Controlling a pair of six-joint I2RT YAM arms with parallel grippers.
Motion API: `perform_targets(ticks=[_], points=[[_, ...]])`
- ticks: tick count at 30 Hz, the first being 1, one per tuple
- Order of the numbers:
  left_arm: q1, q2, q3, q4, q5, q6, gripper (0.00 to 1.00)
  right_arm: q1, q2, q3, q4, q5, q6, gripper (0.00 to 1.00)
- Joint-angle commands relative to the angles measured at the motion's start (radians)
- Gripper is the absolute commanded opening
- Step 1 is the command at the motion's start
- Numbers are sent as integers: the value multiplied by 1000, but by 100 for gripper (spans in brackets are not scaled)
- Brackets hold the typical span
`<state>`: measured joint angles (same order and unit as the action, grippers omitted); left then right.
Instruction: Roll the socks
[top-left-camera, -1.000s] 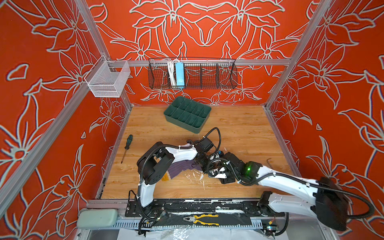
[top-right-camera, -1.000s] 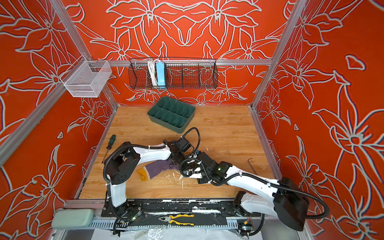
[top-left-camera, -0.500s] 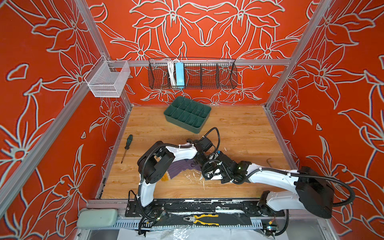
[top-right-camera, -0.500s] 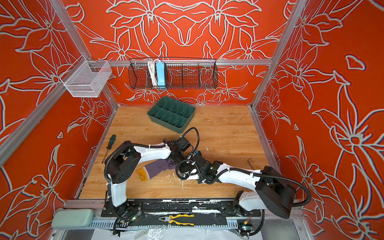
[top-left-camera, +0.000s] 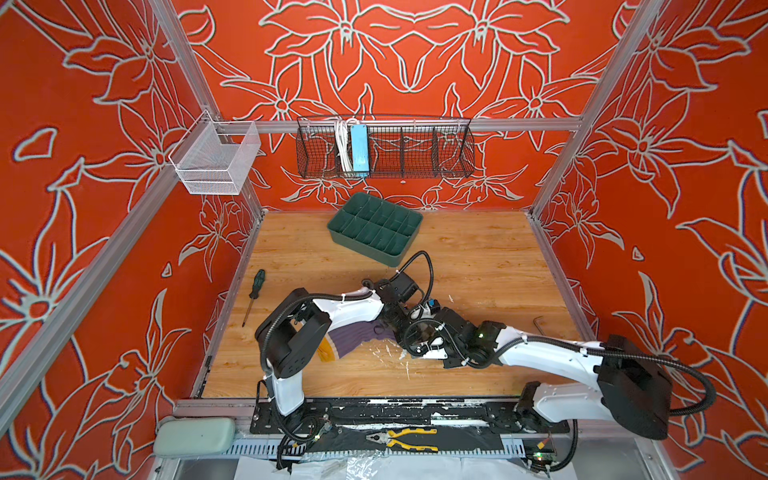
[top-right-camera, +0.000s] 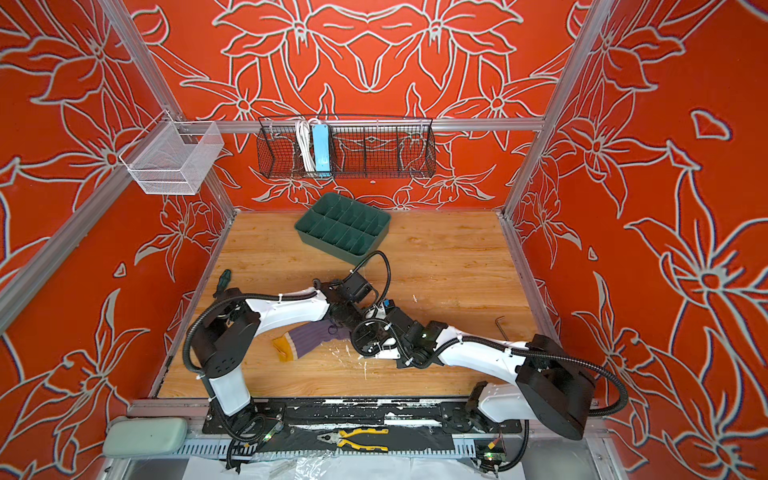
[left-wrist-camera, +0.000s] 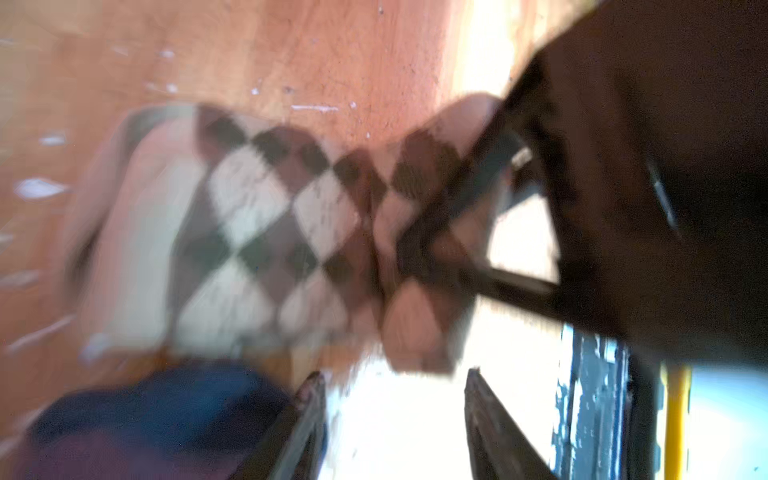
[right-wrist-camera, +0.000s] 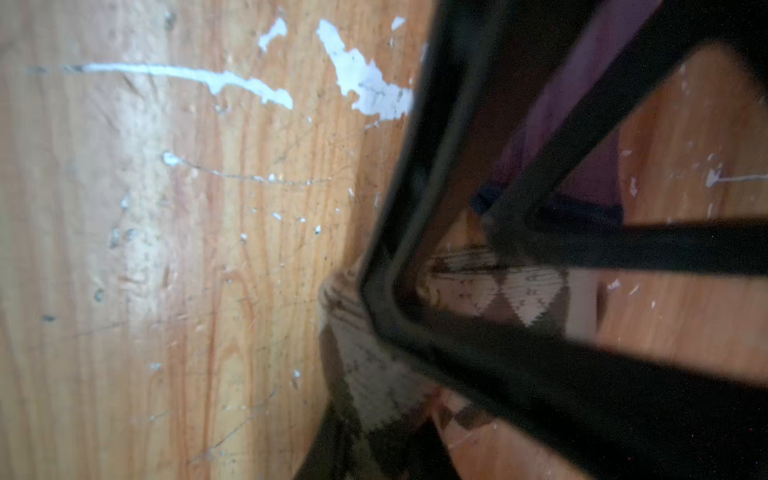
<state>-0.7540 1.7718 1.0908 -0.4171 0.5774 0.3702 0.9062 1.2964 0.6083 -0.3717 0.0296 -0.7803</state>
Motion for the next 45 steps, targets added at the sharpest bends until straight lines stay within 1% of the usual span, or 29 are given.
perform_targets(ticks=[1, 3, 6, 8, 10, 12, 13, 15, 17, 20, 22, 23, 25, 26, 28, 30, 33, 36, 39, 40, 45], points=[[51, -124, -29, 22, -22, 19, 55, -10, 3, -3, -154, 4, 77, 0], [90, -196, -59, 46, -61, 24, 54, -10, 7, 13, -185, -32, 90, 0], [138, -348, -124, 89, -175, 42, 55, -11, 28, 55, -235, -98, 117, 0], [152, -470, -181, 120, -288, 66, 54, -14, 55, 88, -269, -138, 131, 0], [156, -616, -252, 145, -372, 140, 55, -26, 89, 125, -297, -188, 152, 0], [156, -746, -302, 137, -413, 210, 56, -45, 134, 173, -355, -280, 160, 0], [156, -819, -311, 110, -418, 250, 56, -63, 161, 205, -388, -346, 164, 0], [156, -917, -304, 53, -414, 297, 56, -91, 220, 256, -437, -449, 169, 0], [156, -986, -290, 10, -377, 333, 57, -114, 280, 296, -465, -489, 174, 0], [149, -1031, -296, -5, -244, 386, 64, -145, 361, 328, -494, -506, 162, 0], [121, -997, -284, -25, -191, 392, 66, -183, 396, 337, -502, -526, 158, 0], [98, -969, -281, -29, -198, 398, 66, -198, 409, 340, -503, -530, 158, 0], [18, -900, -287, -26, -250, 433, 66, -224, 431, 341, -498, -517, 153, 0], [-35, -864, -298, -13, -287, 476, 66, -233, 441, 342, -498, -505, 146, 0], [-137, -795, -342, 71, -372, 518, 66, -247, 460, 346, -497, -488, 139, 0], [-204, -700, -394, 181, -429, 532, 66, -259, 472, 347, -494, -476, 135, 1], [-274, -569, -423, 336, -487, 502, 66, -271, 473, 342, -492, -459, 131, 3], [-308, -444, -417, 454, -510, 453, 66, -274, 458, 330, -479, -464, 132, 4], [-322, -346, -418, 548, -530, 429, 65, -274, 440, 321, -468, -468, 138, 5], [-323, -320, -419, 571, -531, 395, 65, -273, 436, 319, -466, -469, 139, 5], [-326, -234, -408, 601, -517, 370, 59, -274, 419, 314, -460, -466, 143, 5]])
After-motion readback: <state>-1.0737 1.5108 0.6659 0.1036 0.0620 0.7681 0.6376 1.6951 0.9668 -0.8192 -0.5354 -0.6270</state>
